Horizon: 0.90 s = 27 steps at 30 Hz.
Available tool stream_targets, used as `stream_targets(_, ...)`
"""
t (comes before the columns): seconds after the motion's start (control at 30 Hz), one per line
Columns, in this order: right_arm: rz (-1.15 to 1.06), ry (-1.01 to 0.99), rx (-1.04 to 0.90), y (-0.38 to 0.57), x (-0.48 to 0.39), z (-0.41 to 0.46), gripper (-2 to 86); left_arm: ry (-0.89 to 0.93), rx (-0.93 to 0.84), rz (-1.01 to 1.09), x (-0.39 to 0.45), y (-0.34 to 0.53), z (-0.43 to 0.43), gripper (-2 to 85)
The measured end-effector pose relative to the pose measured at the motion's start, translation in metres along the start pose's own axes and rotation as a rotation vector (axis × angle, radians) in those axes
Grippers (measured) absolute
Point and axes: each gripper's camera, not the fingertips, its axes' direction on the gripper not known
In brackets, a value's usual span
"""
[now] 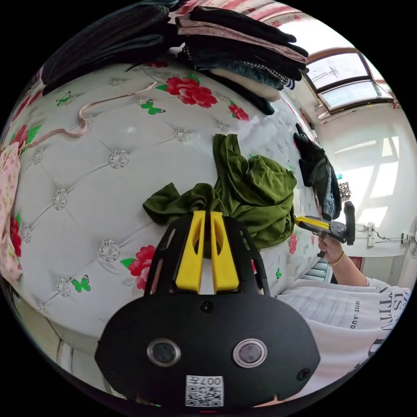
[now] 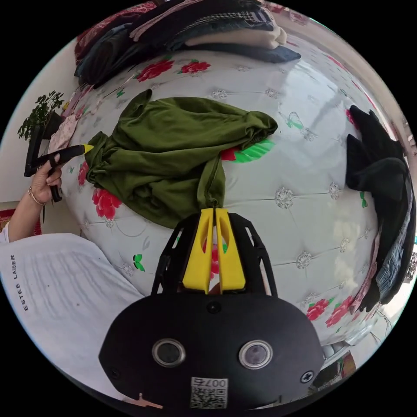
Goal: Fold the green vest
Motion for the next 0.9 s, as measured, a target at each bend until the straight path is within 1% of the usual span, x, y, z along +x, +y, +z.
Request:
stream_targets(0.03, 0.004, -0.022, 0.031, 0.003, 0.004, -0.011, 0.4, 0.036, 0.045, 0.001, 0.003, -0.005, -0.011, -0.2)
stream_targets(0.07, 0.018, -0.080, 0.121, 0.013, 0.013, -0.038, 0.2, 0.047, 0.080, 0.001, 0.005, -0.006, -0.020, -0.4)
stream_targets(0.1, 0.039, -0.163, 0.220, 0.026, 0.026, -0.070, 0.0, 0.055, 0.152, -0.005, 0.008, -0.007, -0.041, -0.6)
stream_targets(0.13, 0.054, -0.203, 0.276, 0.035, 0.033, -0.086, 0.0, 0.054, 0.211, -0.013, 0.009, -0.005, -0.061, -0.7)
stream_targets(0.2, 0.099, -0.369, 0.471, 0.073, 0.060, -0.142, -0.1, 0.029, 0.278, -0.028, 0.008, 0.000, -0.087, -0.8)
stream_targets(0.23, 0.107, -0.412, 0.518, 0.084, 0.067, -0.153, -0.2, 0.015, 0.300, -0.039, 0.008, 0.005, -0.099, -0.7)
stream_targets(0.3, 0.127, -0.574, 0.659, 0.122, 0.087, -0.181, -0.2, 0.006, 0.319, -0.052, 0.009, 0.016, -0.111, -0.4)
stream_targets(0.37, 0.119, -0.646, 0.701, 0.142, 0.090, -0.189, -0.2, -0.022, 0.314, -0.091, 0.011, 0.032, -0.113, 0.3)
stream_targets(0.43, 0.081, -0.688, 0.698, 0.154, 0.078, -0.188, -0.2, -0.037, 0.313, -0.128, 0.025, 0.060, -0.112, 3.5)
stream_targets(0.5, 0.010, -0.738, 0.639, 0.158, 0.045, -0.177, -0.2, -0.007, 0.311, -0.104, 0.049, 0.083, -0.108, 6.1)
stream_targets(0.57, -0.065, -0.777, 0.594, 0.155, 0.013, -0.168, -0.2, 0.059, 0.325, 0.000, 0.093, 0.107, -0.105, 7.8)
stream_targets(0.63, -0.145, -0.785, 0.565, 0.151, -0.018, -0.165, -0.3, 0.145, 0.322, 0.226, 0.174, 0.136, -0.102, 10.6)
stream_targets(0.67, -0.195, -0.772, 0.558, 0.148, -0.037, -0.166, -0.3, 0.165, 0.319, 0.285, 0.195, 0.143, -0.102, 11.2)
stream_targets(0.73, -0.265, -0.760, 0.542, 0.141, -0.059, -0.170, -0.3, 0.211, 0.323, 0.516, 0.277, 0.168, -0.105, 13.6)
stream_targets(0.83, -0.381, -0.777, 0.529, 0.135, -0.087, -0.183, -0.2, 0.228, 0.358, 0.685, 0.346, 0.190, -0.111, 15.3)
stream_targets(0.9, -0.483, -0.828, 0.529, 0.136, -0.109, -0.197, -0.1, 0.193, 0.369, 0.736, 0.374, 0.198, -0.112, 14.5)
